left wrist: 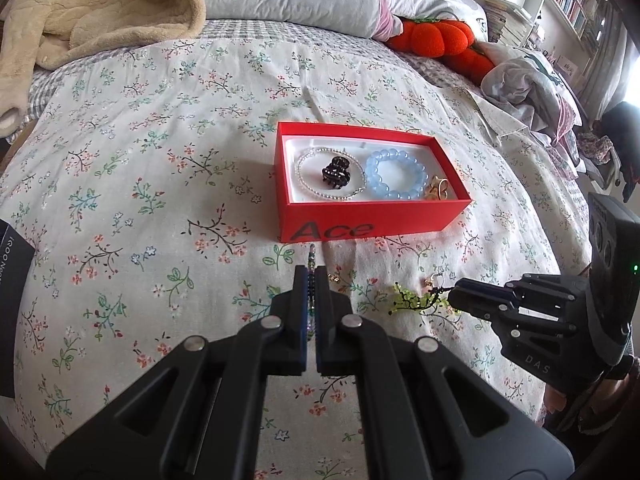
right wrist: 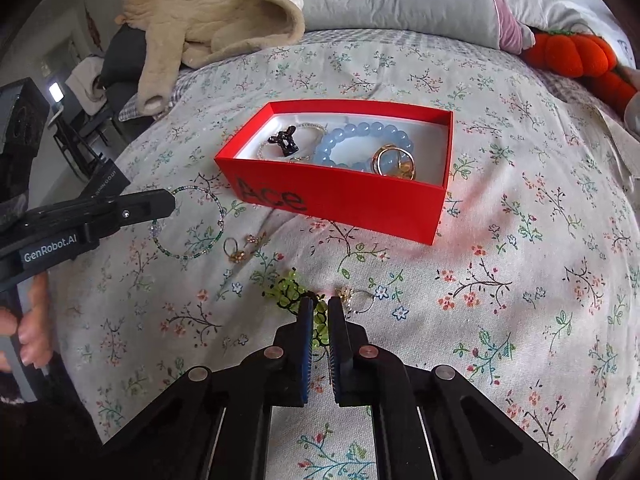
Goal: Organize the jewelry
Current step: 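Carry the thin bracelet toward the box with left while right grasps the green keychain, then carry the thin bracelet with left while right carries the keychain over the box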
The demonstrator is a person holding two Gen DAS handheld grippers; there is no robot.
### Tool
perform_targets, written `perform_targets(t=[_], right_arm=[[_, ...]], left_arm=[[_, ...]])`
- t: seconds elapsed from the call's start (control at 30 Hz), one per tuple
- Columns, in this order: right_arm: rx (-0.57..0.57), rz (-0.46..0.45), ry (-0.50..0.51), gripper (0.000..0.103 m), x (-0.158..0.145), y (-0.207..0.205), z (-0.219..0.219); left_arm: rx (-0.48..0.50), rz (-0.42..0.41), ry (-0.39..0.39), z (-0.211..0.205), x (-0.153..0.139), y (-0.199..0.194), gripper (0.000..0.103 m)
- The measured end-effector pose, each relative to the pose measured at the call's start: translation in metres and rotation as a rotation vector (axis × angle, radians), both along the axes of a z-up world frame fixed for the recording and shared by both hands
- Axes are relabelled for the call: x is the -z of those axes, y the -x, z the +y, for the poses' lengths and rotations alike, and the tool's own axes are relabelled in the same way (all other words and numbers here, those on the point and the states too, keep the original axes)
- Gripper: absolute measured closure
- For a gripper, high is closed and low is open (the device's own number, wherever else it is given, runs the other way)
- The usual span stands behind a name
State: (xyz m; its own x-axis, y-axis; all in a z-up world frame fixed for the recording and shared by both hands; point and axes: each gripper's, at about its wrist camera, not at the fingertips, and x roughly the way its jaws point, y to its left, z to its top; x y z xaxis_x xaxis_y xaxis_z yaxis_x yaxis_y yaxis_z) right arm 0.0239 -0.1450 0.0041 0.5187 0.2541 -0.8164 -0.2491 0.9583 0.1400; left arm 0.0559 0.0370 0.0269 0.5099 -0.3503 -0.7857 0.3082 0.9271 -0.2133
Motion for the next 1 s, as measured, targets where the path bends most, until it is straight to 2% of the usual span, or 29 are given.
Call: perform_targets(t=[0.43,0.73,1.0], right_arm=[[0.054,-0.048,-0.065,0.096,-0.043,0.008,-0.009],[0.117,-0.101,-0.136,0.096,-0.071,-0.006,-0.021],[0.169,-0.138,-0.205,0.096,-0.085,-0.03,-0.029]], left_arm=[[-0.007,-0.027,0.024,-0.011,-0.023,0.003,0.1],[-0.01,-0.052,0.061,-0.022,-0.041,-0.006,0.1],[-0.021,-0.048,0.132,-0.034,-0.047,-0.025,0.1]])
